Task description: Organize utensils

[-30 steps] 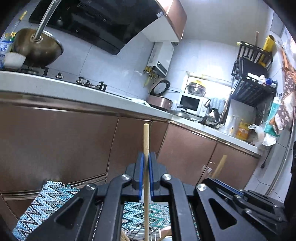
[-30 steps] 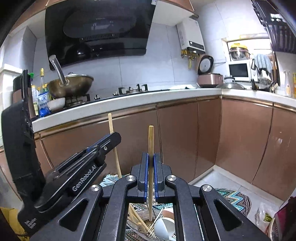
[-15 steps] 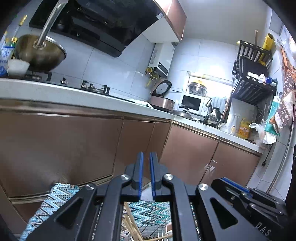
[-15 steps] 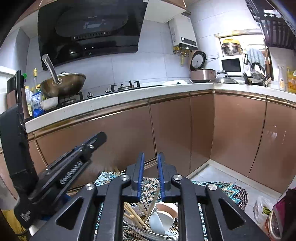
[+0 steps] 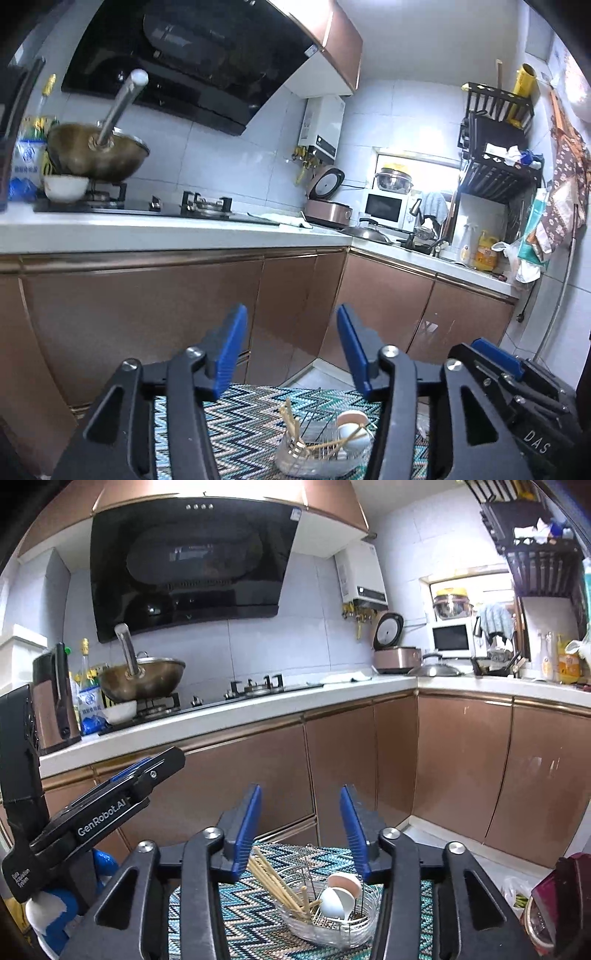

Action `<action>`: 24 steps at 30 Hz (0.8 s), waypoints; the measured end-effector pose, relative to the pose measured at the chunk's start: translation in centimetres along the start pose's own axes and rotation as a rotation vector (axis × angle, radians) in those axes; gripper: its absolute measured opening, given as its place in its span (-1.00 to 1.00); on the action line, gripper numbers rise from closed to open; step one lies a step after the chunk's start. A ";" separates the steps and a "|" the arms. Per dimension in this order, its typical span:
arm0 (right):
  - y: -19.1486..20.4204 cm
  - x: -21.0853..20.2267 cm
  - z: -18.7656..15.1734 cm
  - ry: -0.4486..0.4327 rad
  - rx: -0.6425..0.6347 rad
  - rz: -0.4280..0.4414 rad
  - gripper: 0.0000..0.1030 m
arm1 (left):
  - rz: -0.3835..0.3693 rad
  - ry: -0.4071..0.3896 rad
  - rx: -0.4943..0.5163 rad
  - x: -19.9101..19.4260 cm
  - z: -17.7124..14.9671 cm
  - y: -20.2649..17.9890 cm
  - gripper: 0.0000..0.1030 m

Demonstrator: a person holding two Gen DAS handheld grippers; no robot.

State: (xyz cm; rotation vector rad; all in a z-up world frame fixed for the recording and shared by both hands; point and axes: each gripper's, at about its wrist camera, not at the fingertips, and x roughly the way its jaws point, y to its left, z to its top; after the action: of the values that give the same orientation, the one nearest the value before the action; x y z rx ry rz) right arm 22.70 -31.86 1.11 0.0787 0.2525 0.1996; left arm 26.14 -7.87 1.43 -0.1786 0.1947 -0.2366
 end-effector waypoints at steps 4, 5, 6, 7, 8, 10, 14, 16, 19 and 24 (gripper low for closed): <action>1.1 -3.0 -0.1 -0.029 -0.014 -0.026 0.11 | 0.011 -0.007 0.027 -3.2 0.5 -0.1 0.15; 1.4 -3.7 -0.2 -0.036 -0.021 -0.036 0.19 | 0.013 -0.009 0.030 -4.2 0.7 -0.1 0.18; 1.6 -4.3 -0.2 -0.041 -0.027 -0.046 0.24 | 0.016 -0.011 0.031 -4.9 0.7 0.0 0.21; 1.9 -5.1 -0.4 -0.048 -0.033 -0.062 0.36 | 0.019 -0.012 0.036 -5.8 0.8 0.0 0.22; 2.2 -5.8 -0.5 -0.055 -0.037 -0.077 0.46 | 0.021 -0.014 0.040 -6.6 0.7 0.0 0.25; 2.5 -6.9 -0.8 -0.063 -0.045 -0.100 0.56 | 0.029 -0.020 0.049 -7.9 0.7 0.1 0.28; 3.2 -9.0 -1.6 -0.068 -0.053 -0.148 0.87 | 0.060 -0.009 0.081 -10.6 0.3 0.4 0.31; 3.4 -10.0 -1.9 -0.074 -0.050 -0.167 0.93 | 0.101 -0.012 0.100 -11.9 0.1 0.6 0.31; 3.8 -11.6 -2.4 -0.086 -0.043 -0.195 1.00 | 0.140 -0.021 0.127 -13.8 -0.1 0.9 0.32; 4.5 -14.0 -2.8 -0.116 -0.045 -0.249 0.99 | 0.221 -0.064 0.163 -16.8 -0.4 1.3 0.47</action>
State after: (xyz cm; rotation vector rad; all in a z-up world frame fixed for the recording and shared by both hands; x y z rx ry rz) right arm 7.86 -30.19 2.26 0.0139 0.1402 -0.0471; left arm 10.29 -2.48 3.62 -0.0021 0.1295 -0.0262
